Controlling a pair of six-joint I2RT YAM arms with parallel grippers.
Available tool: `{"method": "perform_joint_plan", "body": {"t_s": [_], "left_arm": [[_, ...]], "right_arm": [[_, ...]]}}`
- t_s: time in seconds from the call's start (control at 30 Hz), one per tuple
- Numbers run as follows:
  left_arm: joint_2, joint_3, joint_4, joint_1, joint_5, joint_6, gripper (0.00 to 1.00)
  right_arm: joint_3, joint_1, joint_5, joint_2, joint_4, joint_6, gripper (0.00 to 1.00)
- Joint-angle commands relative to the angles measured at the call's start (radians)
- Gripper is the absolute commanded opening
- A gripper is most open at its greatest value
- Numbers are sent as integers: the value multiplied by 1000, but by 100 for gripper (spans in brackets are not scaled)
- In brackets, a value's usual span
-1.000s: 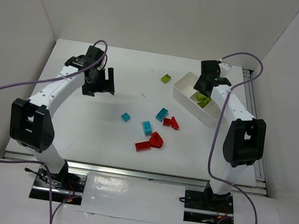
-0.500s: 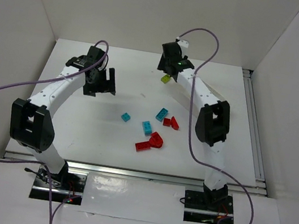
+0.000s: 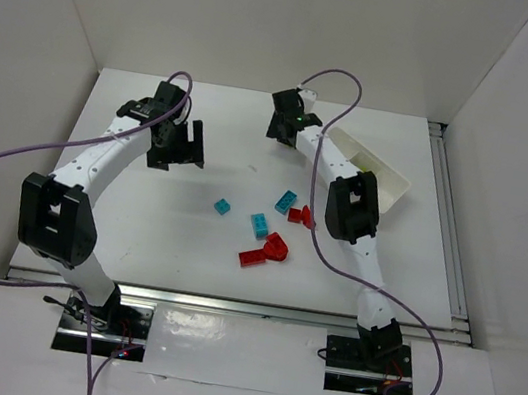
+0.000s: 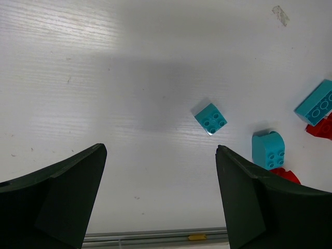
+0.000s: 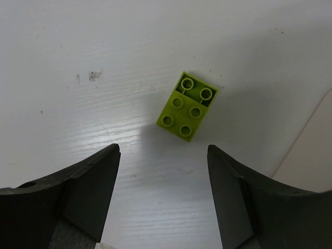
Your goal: Sort the legos into containers by color
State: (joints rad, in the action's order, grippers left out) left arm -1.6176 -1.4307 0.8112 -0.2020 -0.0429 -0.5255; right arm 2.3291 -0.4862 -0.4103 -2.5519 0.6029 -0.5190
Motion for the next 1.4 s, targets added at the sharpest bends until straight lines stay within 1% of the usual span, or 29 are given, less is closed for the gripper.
{"method": "perform_joint_plan", "body": {"t_s": [0.0, 0.23, 0.4, 0.53, 0.57, 0.6, 0.67, 0.7, 0.77, 0.8, 0.83, 0.87, 0.9, 0.93, 1.03, 1.07, 1.1, 1.13, 1.17, 1.2, 1.23, 1.27, 1.3, 1.37], "left_arm": [[-8, -4, 3, -4, 1, 13, 96], [-18, -4, 3, -4, 1, 22, 96], [-18, -4, 3, -4, -8, 22, 96], [-18, -4, 3, -4, -8, 22, 96], [-18, -4, 3, -4, -8, 22, 96], [-18, -4, 3, -4, -8, 22, 96], [-18, -4, 3, -4, -17, 22, 96], [-18, -4, 3, -4, -17, 22, 96], [-18, -4, 3, -4, -17, 22, 96], [-18, -4, 3, -4, -17, 22, 96], [-18, -4, 3, -4, -17, 22, 96], [-18, -4, 3, -4, -5, 22, 96], [-27, -4, 3, -4, 12, 22, 96], [-27, -4, 3, -4, 21, 22, 96], [-27, 15, -21, -34, 57, 36, 94], [-27, 24, -21, -46, 57, 45, 94], [-27, 24, -21, -60, 57, 45, 94], [-27, 24, -21, -92, 57, 45, 94], [-27, 33, -21, -105, 57, 45, 94], [-27, 33, -21, -117, 57, 45, 94], [-36, 33, -21, -138, 57, 45, 94], [-47, 33, -21, -149, 57, 45, 94], [-47, 33, -21, -160, 69, 45, 94], [-71, 24, -21, -195, 69, 45, 94]], "right_arm": [[30, 14, -32, -34, -8, -19, 76], [49, 24, -21, -82, -41, -10, 76], [84, 34, -12, -114, -66, -1, 72], [108, 34, -2, -125, -98, 8, 67], [118, 34, -2, -137, -98, 8, 64], [127, 34, 8, -146, -98, 17, 56], [138, 34, 18, -146, -98, 17, 44], [138, 34, 28, -134, -98, 17, 33], [115, 34, 77, -99, -123, 17, 25], [89, 34, 111, -38, -146, 17, 23], [22, 34, 149, -1, -175, 36, 22], [-5, 23, 197, 37, -220, 36, 22], [-26, 8, 197, 73, -221, 62, 22], [-43, -2, 197, 143, -232, 76, 21], [-138, -31, 127, 257, -221, 97, 21], [-230, -31, 98, 348, -221, 97, 21], [-290, -31, 55, 398, -236, 97, 21], [-354, -16, 41, 503, -250, 85, 21], [-423, -3, 30, 559, -262, 74, 21], [-564, 27, 18, 611, -293, 74, 21], [-626, 46, 1, 658, -293, 53, 21], [-725, 66, -10, 738, -279, 39, 21], [-767, 107, -10, 768, -267, 25, 21], [-871, 147, -10, 844, -238, 11, 21]]}}
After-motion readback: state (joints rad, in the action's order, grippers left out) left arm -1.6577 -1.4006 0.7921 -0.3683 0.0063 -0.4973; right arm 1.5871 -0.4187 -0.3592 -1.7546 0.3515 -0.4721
